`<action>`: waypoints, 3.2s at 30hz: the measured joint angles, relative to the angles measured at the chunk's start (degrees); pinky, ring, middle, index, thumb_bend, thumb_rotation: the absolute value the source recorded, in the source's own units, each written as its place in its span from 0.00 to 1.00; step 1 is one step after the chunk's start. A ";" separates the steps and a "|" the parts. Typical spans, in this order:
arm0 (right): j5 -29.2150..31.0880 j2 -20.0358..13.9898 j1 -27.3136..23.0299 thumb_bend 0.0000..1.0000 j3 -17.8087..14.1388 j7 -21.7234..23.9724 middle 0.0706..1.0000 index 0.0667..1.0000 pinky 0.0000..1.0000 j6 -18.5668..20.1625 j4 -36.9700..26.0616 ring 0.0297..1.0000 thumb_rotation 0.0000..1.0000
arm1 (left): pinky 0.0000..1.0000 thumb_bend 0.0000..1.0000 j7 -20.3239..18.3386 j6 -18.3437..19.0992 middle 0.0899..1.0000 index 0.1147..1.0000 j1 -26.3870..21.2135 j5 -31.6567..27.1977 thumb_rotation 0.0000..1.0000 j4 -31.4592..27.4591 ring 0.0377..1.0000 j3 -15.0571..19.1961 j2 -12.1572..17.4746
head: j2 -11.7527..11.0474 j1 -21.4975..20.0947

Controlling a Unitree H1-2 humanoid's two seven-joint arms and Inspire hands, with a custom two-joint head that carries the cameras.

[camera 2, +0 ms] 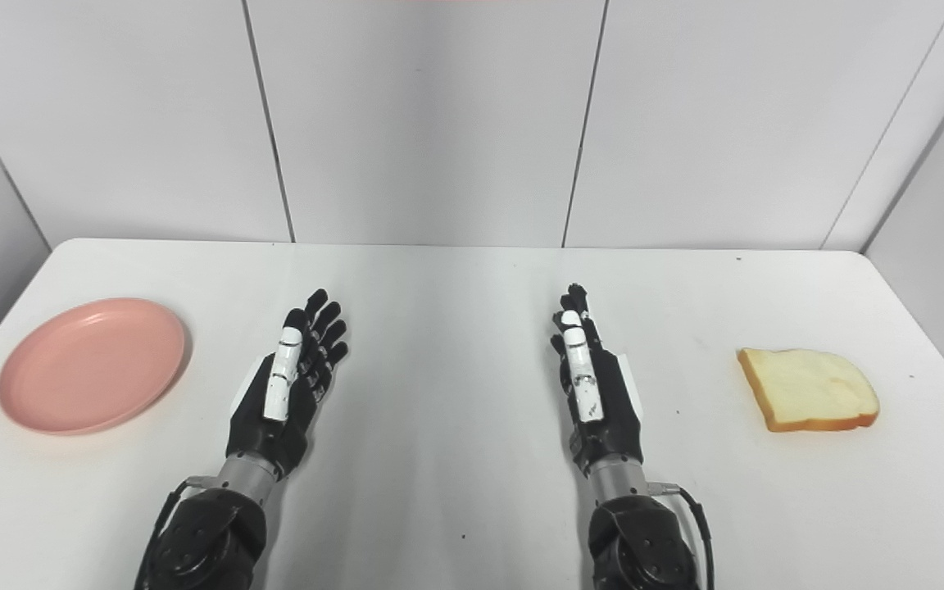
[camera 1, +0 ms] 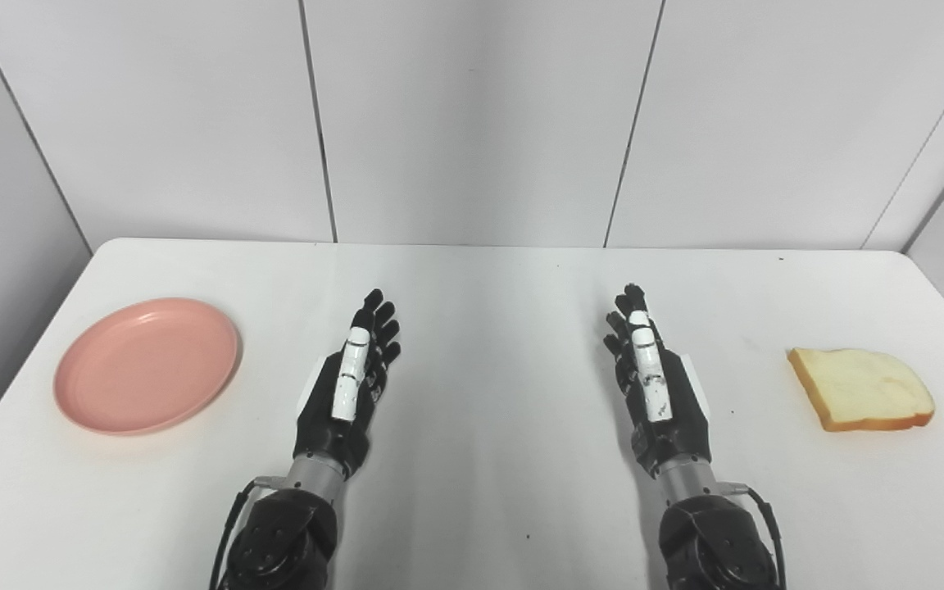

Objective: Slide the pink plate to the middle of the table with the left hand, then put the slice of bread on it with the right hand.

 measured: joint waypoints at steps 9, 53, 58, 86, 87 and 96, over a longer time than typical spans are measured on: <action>0.00 0.01 0.00 0.65 0.00 0.00 1.00 1.00 1.00 0.01 0.00 0.99 0.93 | 1.00 0.64 0.00 0.00 1.00 0.99 0.00 0.00 0.98 -0.04 1.00 0.02 -0.01 | -0.09 -0.09; 2.60 -4.67 0.72 0.62 -2.20 3.03 1.00 1.00 1.00 -0.01 0.60 1.00 0.98 | 1.00 0.69 2.99 -0.93 1.00 0.99 -5.31 -0.39 0.98 3.57 1.00 5.13 -0.51 | -6.76 20.91; 3.55 -4.76 0.72 0.57 -2.60 3.22 1.00 1.00 1.00 -0.01 0.59 1.00 1.00 | 1.00 0.68 4.19 -1.19 1.00 0.99 -5.94 -0.47 0.98 3.86 1.00 6.71 -0.36 | -7.91 23.20; 4.28 -5.60 0.65 0.60 -3.70 4.85 1.00 1.00 1.00 -0.36 2.66 1.00 0.95 | 1.00 0.71 9.61 -1.35 0.99 0.99 -9.10 -0.03 1.00 1.85 1.00 14.58 6.34 | -9.93 26.63; 4.27 -5.60 0.65 0.60 -3.70 4.84 1.00 1.00 1.00 -0.36 2.63 1.00 0.95 | 1.00 0.71 9.63 -1.52 0.99 1.00 -9.18 -0.08 1.00 1.86 1.00 14.90 6.56 | -9.93 26.63; 4.26 -5.61 0.64 0.61 -3.67 4.97 1.00 1.00 1.00 -0.36 2.58 1.00 0.95 | 1.00 0.69 9.69 -2.76 1.00 1.00 -9.76 -2.55 1.00 1.98 1.00 18.77 8.74 | -10.63 27.33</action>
